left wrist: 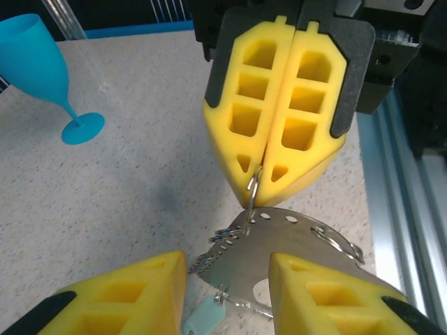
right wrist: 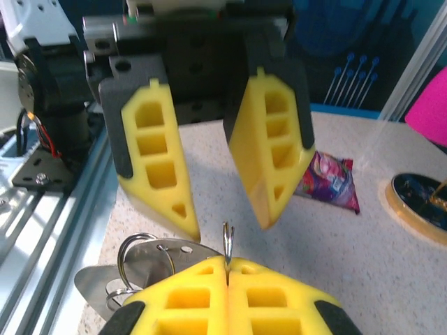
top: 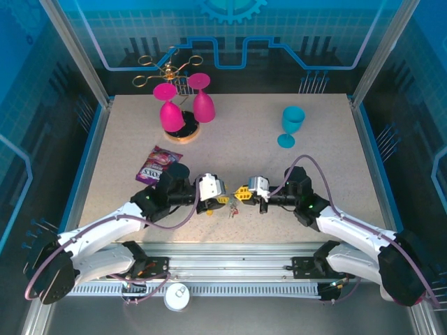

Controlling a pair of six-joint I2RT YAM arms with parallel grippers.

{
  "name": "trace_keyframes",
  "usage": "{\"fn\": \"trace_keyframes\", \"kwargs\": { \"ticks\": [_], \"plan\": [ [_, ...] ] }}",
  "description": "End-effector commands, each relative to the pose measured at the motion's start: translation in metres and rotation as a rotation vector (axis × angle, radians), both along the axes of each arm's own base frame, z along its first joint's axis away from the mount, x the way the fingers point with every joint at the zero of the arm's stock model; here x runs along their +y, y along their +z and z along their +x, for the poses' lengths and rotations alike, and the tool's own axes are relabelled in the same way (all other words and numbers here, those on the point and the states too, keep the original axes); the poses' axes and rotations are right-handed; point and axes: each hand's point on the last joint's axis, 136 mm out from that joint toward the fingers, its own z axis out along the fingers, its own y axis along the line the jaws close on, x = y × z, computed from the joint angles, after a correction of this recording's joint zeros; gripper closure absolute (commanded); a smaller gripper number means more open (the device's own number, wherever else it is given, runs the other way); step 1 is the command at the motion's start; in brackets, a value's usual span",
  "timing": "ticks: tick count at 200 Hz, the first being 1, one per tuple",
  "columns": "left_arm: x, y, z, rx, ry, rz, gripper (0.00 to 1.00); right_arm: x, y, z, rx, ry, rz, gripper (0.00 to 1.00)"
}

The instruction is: Put the keys on the keyring

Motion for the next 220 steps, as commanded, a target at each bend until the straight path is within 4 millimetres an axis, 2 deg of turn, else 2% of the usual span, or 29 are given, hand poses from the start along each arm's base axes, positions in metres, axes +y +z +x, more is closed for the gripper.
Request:
{"fn": "trace_keyframes", "kwargs": {
  "ticks": [1, 73, 108, 149, 158, 168, 179, 220],
  "plan": [
    [-0.010, 0.024, -0.007, -0.003, -0.050, -0.141, 0.64, 0.002, 0.024, -0.011, -0.031, 0.071, 0.091, 1.00],
    [-0.015, 0.031, -0.013, 0.020, -0.091, -0.202, 0.77, 0.006, 0.025, -0.011, -0.018, 0.091, 0.095, 1.00],
    [-0.015, 0.031, -0.013, 0.016, -0.091, -0.203, 1.00, 0.009, 0.025, -0.012, -0.010, 0.102, 0.103, 1.00],
    [-0.012, 0.035, -0.009, -0.041, -0.064, -0.193, 1.00, 0.001, 0.011, -0.003, -0.018, 0.020, 0.021, 0.99],
    [-0.010, 0.036, -0.006, -0.057, -0.047, -0.185, 1.00, -0.002, 0.006, 0.000, -0.027, -0.007, -0.019, 0.92],
    [-0.008, 0.035, -0.003, -0.073, -0.034, -0.167, 1.00, -0.006, 0.002, 0.003, -0.032, -0.032, -0.064, 0.79],
    [-0.007, 0.031, 0.001, -0.087, -0.013, -0.134, 1.00, -0.010, -0.004, 0.005, -0.033, -0.056, -0.111, 0.75],
    [-0.006, 0.013, 0.002, -0.089, -0.031, 0.024, 1.00, -0.014, -0.007, 0.008, -0.073, -0.082, -0.227, 0.75]
  ]
}}
